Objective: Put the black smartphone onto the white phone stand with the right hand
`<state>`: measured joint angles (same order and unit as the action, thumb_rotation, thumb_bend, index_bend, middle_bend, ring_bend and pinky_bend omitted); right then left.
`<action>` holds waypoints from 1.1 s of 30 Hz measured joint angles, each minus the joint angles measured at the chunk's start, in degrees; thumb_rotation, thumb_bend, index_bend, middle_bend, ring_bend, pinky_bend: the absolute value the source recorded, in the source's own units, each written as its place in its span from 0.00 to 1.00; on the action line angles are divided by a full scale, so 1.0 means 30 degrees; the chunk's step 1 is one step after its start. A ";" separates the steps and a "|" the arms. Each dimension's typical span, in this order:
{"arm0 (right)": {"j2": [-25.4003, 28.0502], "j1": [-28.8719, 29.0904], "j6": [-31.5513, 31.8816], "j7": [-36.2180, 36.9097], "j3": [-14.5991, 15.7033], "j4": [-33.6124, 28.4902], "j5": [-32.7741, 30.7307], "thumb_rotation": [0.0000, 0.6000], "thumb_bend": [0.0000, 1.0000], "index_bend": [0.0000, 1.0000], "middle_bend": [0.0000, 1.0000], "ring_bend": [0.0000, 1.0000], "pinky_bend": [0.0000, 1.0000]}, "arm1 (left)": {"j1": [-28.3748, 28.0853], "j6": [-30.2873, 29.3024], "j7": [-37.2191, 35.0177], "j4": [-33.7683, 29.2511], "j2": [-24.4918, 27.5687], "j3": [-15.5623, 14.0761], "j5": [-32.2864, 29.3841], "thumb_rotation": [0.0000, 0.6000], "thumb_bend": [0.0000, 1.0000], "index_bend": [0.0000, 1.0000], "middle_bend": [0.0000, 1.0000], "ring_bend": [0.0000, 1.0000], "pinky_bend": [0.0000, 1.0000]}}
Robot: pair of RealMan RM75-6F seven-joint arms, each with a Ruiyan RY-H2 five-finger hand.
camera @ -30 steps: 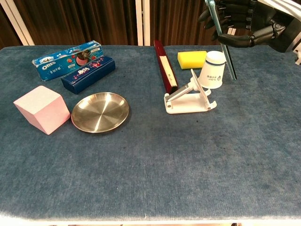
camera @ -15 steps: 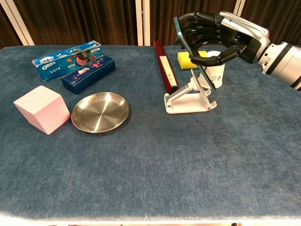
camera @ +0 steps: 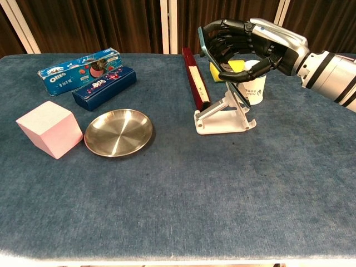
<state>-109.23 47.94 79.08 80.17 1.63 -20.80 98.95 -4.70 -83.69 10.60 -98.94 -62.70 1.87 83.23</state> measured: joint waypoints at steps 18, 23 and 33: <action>-0.0905 -0.0722 -0.0196 0.1072 0.0161 0.1317 -0.0724 1.00 0.46 0.47 0.47 0.30 0.37 | -0.0022 0.0043 -0.0027 0.0020 -0.0078 0.0007 -0.0096 1.00 0.10 0.21 0.10 0.02 0.00; -0.1146 -0.0866 -0.0197 0.1270 0.0213 0.1562 -0.0821 1.00 0.42 0.44 0.44 0.28 0.36 | -0.0047 0.0098 -0.0081 0.0065 -0.0094 0.0032 -0.0171 1.00 0.10 0.21 0.10 0.03 0.00; -0.1483 -0.0926 -0.0196 0.1545 0.0283 0.1884 -0.0944 1.00 0.38 0.40 0.41 0.25 0.33 | -0.0098 0.0158 -0.0151 0.0130 -0.0120 0.0043 -0.0193 1.00 0.10 0.21 0.10 0.03 0.00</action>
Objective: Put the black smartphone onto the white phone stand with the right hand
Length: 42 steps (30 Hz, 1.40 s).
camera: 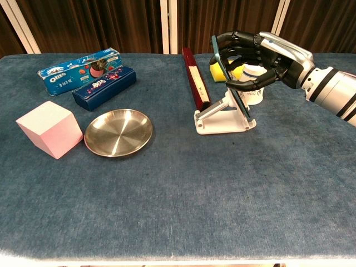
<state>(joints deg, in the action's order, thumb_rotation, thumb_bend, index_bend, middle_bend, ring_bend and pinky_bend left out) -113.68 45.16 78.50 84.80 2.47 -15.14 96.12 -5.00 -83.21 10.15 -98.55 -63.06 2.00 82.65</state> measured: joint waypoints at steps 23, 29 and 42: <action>-0.0134 -0.0263 -0.0220 -0.0071 0.0366 0.0234 0.0006 1.00 0.28 0.23 0.32 0.17 0.21 | 0.0027 0.0040 -0.0464 0.0269 -0.0115 -0.0079 0.0054 1.00 0.10 0.21 0.10 0.03 0.00; 0.0066 -0.0230 0.0013 -0.0230 0.0321 0.0229 -0.0038 1.00 0.28 0.22 0.31 0.16 0.20 | 0.0045 -0.0015 -0.0405 0.0145 -0.0026 -0.0068 0.0054 1.00 0.10 0.21 0.10 0.03 0.00; 0.1763 -0.1348 0.2180 -0.4559 0.0210 -0.0333 -0.0142 1.00 0.24 0.10 0.23 0.06 0.07 | -0.0244 0.0097 -0.0222 0.0461 -0.0109 0.0098 0.0210 1.00 0.10 0.21 0.10 0.03 0.00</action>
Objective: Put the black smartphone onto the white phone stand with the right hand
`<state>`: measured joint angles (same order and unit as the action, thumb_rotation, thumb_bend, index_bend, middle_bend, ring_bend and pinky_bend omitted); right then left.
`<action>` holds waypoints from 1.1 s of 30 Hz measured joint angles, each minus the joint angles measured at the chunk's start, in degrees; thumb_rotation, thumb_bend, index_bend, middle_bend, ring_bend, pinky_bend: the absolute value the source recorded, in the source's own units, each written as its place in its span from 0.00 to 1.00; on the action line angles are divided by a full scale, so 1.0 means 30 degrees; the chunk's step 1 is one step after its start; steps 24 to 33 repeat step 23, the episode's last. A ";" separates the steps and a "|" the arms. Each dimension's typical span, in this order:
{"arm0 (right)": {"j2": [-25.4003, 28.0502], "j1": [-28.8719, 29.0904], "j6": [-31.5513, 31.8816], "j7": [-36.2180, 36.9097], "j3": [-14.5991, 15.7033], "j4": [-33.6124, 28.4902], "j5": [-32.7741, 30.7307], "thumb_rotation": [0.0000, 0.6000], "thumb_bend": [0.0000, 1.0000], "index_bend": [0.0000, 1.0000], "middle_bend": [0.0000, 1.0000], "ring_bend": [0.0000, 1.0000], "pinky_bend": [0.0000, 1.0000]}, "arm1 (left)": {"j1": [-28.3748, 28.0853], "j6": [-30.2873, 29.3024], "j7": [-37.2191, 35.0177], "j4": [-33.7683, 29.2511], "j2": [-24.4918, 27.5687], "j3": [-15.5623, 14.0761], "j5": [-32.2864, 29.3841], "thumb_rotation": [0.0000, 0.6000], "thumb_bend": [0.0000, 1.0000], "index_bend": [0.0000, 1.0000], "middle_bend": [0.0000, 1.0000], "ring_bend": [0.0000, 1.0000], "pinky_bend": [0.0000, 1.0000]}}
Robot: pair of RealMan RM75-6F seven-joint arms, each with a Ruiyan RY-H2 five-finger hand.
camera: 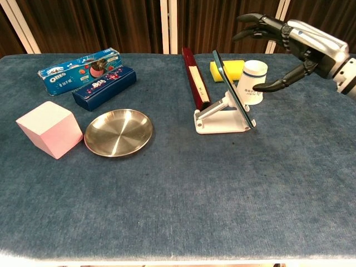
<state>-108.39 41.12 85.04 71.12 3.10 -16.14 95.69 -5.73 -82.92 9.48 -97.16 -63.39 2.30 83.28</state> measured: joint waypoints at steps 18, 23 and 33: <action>1.3798 -0.7531 0.1568 -1.7791 0.0160 -2.2874 -0.3853 1.00 0.24 0.00 0.08 0.00 0.02 | -0.0302 -0.0157 -0.1338 0.2069 -0.1242 0.0158 0.0516 1.00 0.10 0.21 0.10 0.03 0.00; 1.5725 -1.0004 0.1891 -1.8585 0.0676 -2.4732 -0.4081 1.00 0.24 0.00 0.07 0.00 0.01 | -0.0361 -0.0165 -0.1436 0.2290 -0.1448 0.0178 0.0557 1.00 0.10 0.21 0.10 0.03 0.00; 1.5725 -1.0004 0.1891 -1.8585 0.0676 -2.4732 -0.4081 1.00 0.24 0.00 0.07 0.00 0.01 | -0.0361 -0.0165 -0.1436 0.2290 -0.1448 0.0178 0.0557 1.00 0.10 0.21 0.10 0.03 0.00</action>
